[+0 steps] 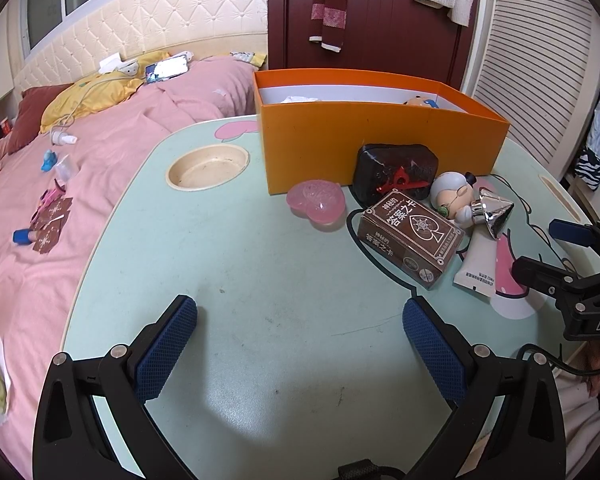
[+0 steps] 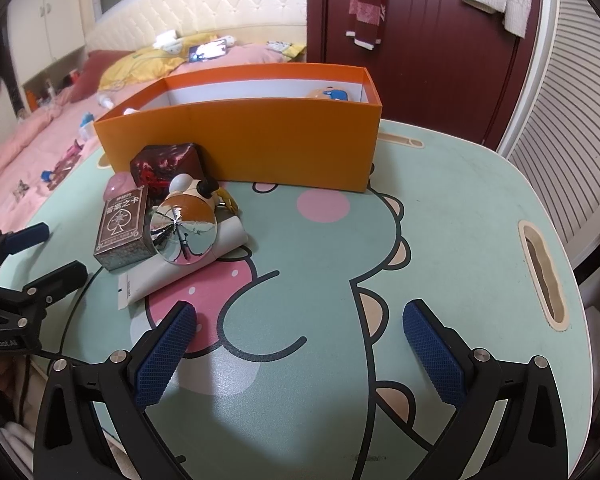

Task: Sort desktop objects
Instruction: 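Grasp the pink heart on the table with the left gripper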

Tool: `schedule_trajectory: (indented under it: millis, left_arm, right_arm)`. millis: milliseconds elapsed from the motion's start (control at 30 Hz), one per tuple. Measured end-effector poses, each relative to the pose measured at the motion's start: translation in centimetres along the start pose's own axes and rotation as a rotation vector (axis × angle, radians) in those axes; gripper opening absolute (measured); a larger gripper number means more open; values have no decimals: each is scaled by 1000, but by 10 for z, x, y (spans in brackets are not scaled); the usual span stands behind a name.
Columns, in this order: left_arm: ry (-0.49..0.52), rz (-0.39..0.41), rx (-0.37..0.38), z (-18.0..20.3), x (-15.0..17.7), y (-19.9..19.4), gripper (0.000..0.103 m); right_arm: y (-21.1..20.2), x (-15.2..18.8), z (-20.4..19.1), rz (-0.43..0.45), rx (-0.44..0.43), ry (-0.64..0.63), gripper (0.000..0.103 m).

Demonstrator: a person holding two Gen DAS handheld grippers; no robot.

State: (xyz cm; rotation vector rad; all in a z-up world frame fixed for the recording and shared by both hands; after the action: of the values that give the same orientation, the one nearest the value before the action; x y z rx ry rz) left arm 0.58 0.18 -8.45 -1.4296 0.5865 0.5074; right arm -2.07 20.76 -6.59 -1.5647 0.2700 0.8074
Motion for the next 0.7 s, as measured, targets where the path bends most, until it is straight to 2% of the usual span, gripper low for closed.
schedule_trajectory:
  millis: [133,300,367,433,467,500,533,700]
  left_arm:
    - [4,-43,12,1,0,-1,103]
    - [-66,18,55,-4,-28,-14,101]
    - [-43,30,32,-4,-43,-11,100]
    - [-9,18,-2,-3,-56,-1,91]
    - [7,6,-17,-2,-60,5,83]
    - [16,-14,-19,0,-63,13,76]
    - [12,-34,-14,1,-64,20,73]
    - [-31,-85,23,5,-64,43,71]
  right_arm:
    - [0,-3,-2,3,-2,0,103]
    - [0,-3,-2,5,-4,0,103]
    - [1,-3,-2,5,-4,0,103]
    - [0,-4,-2,5,-6,0,103]
    - [0,-4,-2,5,-6,0,103]
    - [0,-4,-2,5,-6,0,103]
    - [0,-4,-2,5,-6,0,103]
    - [0,-4,-2,5,-6,1,103]
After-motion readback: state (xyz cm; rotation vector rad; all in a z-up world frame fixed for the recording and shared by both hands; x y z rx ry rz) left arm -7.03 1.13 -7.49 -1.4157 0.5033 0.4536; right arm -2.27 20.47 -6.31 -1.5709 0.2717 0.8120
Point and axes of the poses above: each gripper's, at about its wrist camera, not at the fingertips, and y roughly the way its jaws point, z to its right, x to its underside, the point moved 10 cm from there along y, roughly the way its jaws point, and after that the axes turned 1 degree about -y, right-handed, at the moved point
